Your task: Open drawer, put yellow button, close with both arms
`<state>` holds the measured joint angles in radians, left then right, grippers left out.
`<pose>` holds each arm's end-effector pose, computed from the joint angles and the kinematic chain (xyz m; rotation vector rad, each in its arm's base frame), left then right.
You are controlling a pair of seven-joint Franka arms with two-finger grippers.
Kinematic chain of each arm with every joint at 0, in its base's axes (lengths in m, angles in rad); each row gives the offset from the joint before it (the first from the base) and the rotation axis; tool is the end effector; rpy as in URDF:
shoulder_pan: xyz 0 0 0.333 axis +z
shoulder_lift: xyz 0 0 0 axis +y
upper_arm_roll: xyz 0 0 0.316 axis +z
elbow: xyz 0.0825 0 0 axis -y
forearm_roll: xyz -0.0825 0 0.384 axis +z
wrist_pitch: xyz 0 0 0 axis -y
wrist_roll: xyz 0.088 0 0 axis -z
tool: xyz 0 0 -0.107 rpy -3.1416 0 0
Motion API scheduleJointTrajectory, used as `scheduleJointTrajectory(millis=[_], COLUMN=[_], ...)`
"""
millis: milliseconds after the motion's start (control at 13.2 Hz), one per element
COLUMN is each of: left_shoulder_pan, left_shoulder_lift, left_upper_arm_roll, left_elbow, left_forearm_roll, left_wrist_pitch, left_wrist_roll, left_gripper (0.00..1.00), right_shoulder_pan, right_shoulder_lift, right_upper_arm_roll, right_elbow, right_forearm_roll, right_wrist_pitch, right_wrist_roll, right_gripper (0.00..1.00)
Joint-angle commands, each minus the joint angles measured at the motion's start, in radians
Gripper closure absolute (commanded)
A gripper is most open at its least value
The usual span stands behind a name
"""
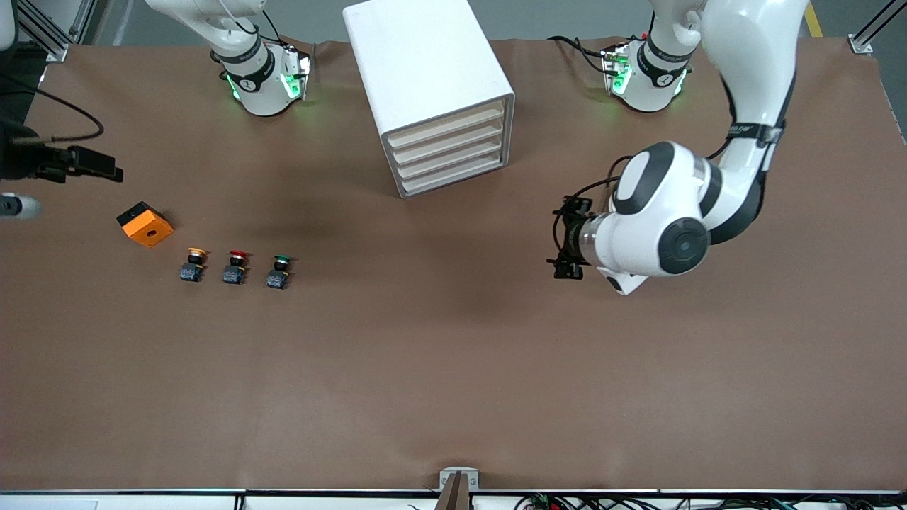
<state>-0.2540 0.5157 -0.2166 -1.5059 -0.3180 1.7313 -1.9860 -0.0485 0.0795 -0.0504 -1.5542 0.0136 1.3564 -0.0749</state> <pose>0.5894 -0.3084 0.3602 -2.0172 -2.1283 0.7233 0.5487 -0.0517 0.5727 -3.0785 0.0360 0.4265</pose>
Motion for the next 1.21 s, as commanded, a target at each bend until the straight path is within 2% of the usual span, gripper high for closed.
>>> scheduleJointTrajectory(millis=[0, 76, 228, 379, 607, 835, 1138], left_shoulder_pan=[-0.033, -0.050, -0.092, -0.114, -0.122, -0.152, -0.177], left_shoulder_lift=[0.033, 0.040, 0.059, 0.061, 0.110, 0.121, 0.164], left_upper_arm_roll=[0.000, 0.000, -0.001, -0.004, -0.003, -0.004, -0.006], left_elbow=[0.041, 0.038, 0.039, 0.038, 0.042, 0.041, 0.042], left_forearm_roll=[-0.016, -0.019, -0.053, -0.082, -0.293, -0.326, -0.423], left_wrist_pitch=[-0.007, -0.024, -0.085, -0.098, -0.096, -0.098, -0.183], left_wrist_roll=[-0.263, -0.330, -0.356, -0.364, -0.372, -0.382, -0.381], left_gripper=[0.00, 0.00, 0.00, 0.00, 0.00, 0.02, 0.03], right_shoulder_pan=[-0.037, -0.051, -0.073, -0.118, -0.143, -0.154, -0.139], right_shoulder_lift=[0.043, 0.043, 0.046, 0.037, 0.010, -0.013, -0.015], right_upper_arm_roll=[0.009, 0.009, 0.009, 0.011, 0.009, 0.011, 0.014], right_elbow=[0.028, 0.013, -0.003, -0.122, -0.294, -0.439, -0.651], right_forearm_roll=[-0.033, -0.030, -0.017, 0.035, 0.057, 0.059, 0.048], right_wrist_pitch=[0.031, 0.103, 0.135, 0.260, 0.441, 0.602, 0.928], right_wrist_roll=[-0.020, -0.016, 0.001, 0.067, 0.078, 0.073, -0.020], right_gripper=[0.00, 0.00, 0.00, 0.00, 0.00, 0.00, 0.00])
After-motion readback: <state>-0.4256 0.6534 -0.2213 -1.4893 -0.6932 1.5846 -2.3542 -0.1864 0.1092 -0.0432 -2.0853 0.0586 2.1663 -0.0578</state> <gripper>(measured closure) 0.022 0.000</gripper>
